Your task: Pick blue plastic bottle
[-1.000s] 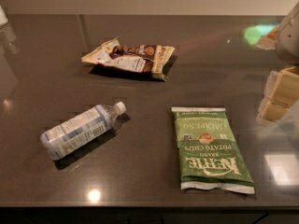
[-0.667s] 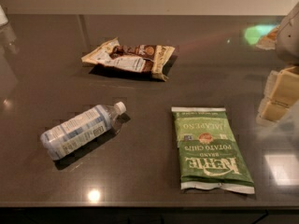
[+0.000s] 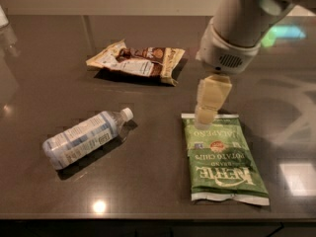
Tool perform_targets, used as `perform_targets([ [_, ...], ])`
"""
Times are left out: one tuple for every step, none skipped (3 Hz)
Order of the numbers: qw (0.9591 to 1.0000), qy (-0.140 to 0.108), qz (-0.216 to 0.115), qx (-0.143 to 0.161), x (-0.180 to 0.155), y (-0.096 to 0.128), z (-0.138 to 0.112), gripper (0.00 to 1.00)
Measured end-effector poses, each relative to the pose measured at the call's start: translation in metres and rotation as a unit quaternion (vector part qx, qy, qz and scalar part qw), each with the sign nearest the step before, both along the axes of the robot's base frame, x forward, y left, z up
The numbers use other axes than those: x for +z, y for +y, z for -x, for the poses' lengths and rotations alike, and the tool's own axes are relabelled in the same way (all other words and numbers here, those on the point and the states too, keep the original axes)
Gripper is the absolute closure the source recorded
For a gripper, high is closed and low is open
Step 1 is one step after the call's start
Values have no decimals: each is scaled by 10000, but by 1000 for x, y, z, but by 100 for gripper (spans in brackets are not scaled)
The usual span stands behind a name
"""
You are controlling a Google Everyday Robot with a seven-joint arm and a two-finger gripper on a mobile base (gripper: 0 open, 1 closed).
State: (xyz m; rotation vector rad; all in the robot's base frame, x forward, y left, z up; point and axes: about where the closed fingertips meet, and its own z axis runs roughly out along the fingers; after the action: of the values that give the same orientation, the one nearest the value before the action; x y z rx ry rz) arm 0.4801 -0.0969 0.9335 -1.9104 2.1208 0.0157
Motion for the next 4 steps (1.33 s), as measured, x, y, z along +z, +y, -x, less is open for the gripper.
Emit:
perform_targets([
  [9993,123,-111,322,-14,50,-12,0],
  [9971,262,-251,667,-22,93,-9,0],
  [9927,371,-285,1110,-35,132,5,0],
  [9864,383,-251,1581,-49,168,17,0],
])
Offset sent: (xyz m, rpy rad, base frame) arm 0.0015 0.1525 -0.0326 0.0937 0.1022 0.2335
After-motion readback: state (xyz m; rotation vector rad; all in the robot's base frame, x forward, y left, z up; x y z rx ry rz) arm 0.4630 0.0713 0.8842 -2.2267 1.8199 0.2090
